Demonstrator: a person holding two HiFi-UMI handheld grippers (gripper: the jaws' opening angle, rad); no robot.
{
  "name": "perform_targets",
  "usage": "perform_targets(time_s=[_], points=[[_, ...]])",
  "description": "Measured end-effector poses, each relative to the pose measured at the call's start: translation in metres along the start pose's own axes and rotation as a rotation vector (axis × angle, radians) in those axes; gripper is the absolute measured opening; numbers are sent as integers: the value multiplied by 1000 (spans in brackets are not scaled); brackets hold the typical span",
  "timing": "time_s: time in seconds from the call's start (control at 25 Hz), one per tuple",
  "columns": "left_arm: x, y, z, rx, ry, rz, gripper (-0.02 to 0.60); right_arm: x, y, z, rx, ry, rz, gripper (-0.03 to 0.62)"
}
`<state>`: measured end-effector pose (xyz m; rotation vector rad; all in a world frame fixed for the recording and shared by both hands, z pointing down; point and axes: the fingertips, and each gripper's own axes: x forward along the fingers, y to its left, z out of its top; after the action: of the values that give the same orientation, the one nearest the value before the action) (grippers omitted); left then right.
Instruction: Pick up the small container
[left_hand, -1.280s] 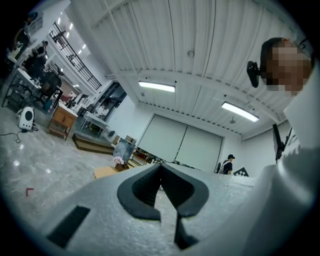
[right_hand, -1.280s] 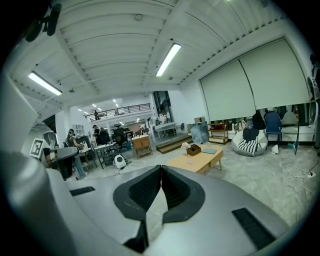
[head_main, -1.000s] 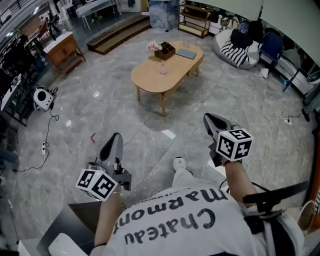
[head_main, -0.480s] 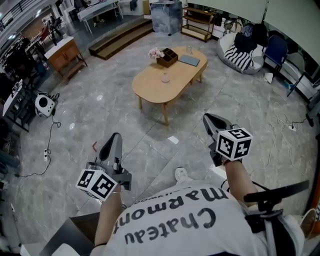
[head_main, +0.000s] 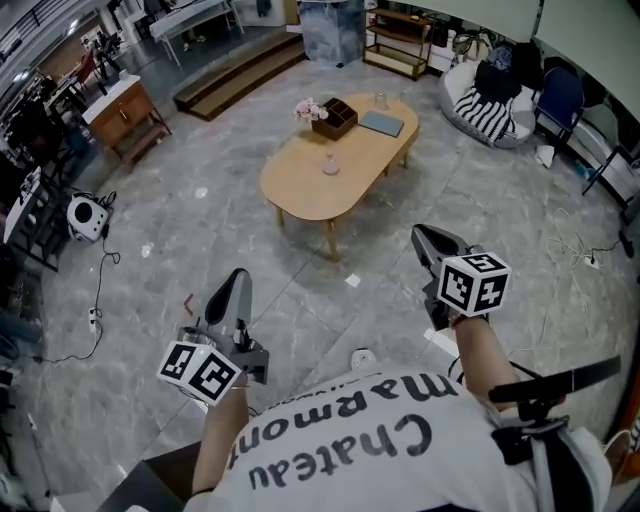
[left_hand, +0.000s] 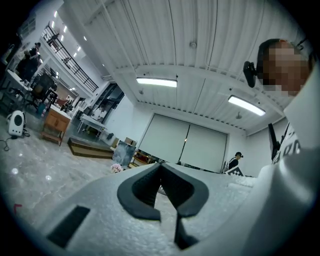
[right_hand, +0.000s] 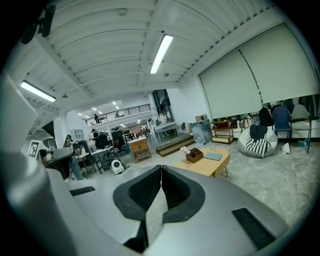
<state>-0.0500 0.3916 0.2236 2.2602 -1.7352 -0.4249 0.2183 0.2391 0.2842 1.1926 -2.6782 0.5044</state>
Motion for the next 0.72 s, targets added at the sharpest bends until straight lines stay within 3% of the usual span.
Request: perform_targets(time_s=[0.4, 0.72], points=[[66, 46, -14, -56, 12, 85, 14, 66, -48, 8, -8, 61, 18, 14], [96, 54, -30, -55, 42, 105, 14, 97, -79, 1, 25, 92, 25, 14]])
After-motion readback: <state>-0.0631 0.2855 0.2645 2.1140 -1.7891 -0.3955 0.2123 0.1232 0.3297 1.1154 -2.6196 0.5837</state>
